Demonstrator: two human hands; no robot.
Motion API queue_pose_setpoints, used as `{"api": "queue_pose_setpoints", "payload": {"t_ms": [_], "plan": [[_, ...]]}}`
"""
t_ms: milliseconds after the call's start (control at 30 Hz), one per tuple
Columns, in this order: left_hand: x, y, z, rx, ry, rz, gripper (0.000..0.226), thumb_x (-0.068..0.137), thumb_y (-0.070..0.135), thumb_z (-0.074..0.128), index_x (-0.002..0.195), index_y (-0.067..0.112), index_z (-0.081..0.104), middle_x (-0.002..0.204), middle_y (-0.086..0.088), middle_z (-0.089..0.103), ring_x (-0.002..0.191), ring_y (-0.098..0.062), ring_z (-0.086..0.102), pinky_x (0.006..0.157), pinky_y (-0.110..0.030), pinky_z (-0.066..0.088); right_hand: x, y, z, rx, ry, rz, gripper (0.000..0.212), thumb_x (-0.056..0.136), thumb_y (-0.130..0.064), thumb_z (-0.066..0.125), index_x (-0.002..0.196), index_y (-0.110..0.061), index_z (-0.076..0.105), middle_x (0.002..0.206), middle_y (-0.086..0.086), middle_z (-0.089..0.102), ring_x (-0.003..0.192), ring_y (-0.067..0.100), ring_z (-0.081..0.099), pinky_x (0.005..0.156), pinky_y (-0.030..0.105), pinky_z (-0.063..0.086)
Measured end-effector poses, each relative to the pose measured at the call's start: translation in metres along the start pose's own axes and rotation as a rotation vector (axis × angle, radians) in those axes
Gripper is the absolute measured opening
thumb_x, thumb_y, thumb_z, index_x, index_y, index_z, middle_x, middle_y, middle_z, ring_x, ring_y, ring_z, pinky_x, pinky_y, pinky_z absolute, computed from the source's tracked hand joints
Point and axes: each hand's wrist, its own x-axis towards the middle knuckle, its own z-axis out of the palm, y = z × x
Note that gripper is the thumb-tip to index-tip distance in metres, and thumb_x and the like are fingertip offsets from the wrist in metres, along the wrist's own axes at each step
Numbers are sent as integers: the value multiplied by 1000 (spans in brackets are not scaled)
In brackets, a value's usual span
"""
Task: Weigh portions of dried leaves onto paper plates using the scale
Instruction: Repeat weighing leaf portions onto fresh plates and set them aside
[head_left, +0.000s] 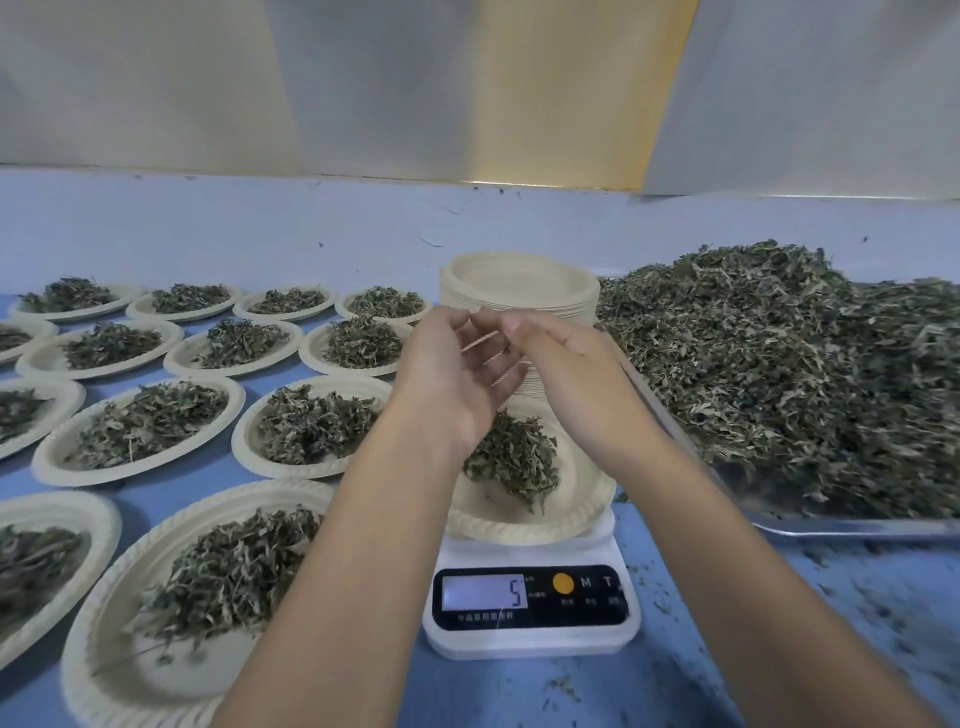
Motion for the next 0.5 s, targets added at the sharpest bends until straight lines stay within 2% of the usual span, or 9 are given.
{"api": "queue_pose_setpoints", "payload": {"t_ms": [33,100,167,200,300,367,433,500], "plan": [[-2,0,2,-40,-28,-33,25,99,21,33,97,7,53,93,-12,60,80,-22,60,73,-32,51,1,2,2,11,1,1,28,96,-17,50,89,-35,70,97,-15,72,105,1,60,95,20,44],[-4,0,4,-126,-50,-69,29,100,21,32,113,4,51,94,-15,62,82,-24,63,69,-32,50,2,4,4,-6,-3,5,30,95,-15,53,90,-40,68,110,-12,67,128,8,47,112,34,32],[-5,1,4,-201,-61,-87,38,101,21,31,128,-2,47,102,-17,62,102,-27,64,72,-32,51,2,3,5,-20,-14,1,32,94,-15,55,89,-44,67,124,-11,61,137,2,33,118,32,21],[-5,2,3,-229,-65,-91,41,101,21,30,131,-4,44,107,-18,62,110,-28,61,74,-33,51,1,3,4,-18,-27,-12,34,93,-14,56,88,-45,67,124,-12,60,136,-1,32,118,28,19],[-5,3,1,-283,-61,-99,42,102,20,28,131,-5,46,113,-22,61,115,-30,58,78,-37,51,2,4,4,4,-48,-21,35,92,-13,56,86,-45,69,126,-10,60,133,-4,36,113,21,22],[-5,3,0,-274,-49,-99,36,102,19,29,118,-3,52,109,-20,62,113,-29,59,78,-36,51,2,5,2,41,-50,-4,30,92,-14,56,91,-41,70,123,-12,63,123,-8,46,102,11,32],[-3,2,-1,-205,-30,-95,33,102,20,30,98,-1,55,96,-15,61,98,-27,61,73,-34,51,2,6,1,43,-46,2,25,94,-15,54,99,-35,70,113,-16,66,110,-10,55,88,3,38],[-2,2,-3,-96,-12,-71,36,102,22,30,92,0,57,93,-13,61,88,-24,59,82,-33,50,3,6,-1,23,1,7,24,95,-16,52,103,-32,68,110,-14,68,105,-7,58,84,2,39]]}}
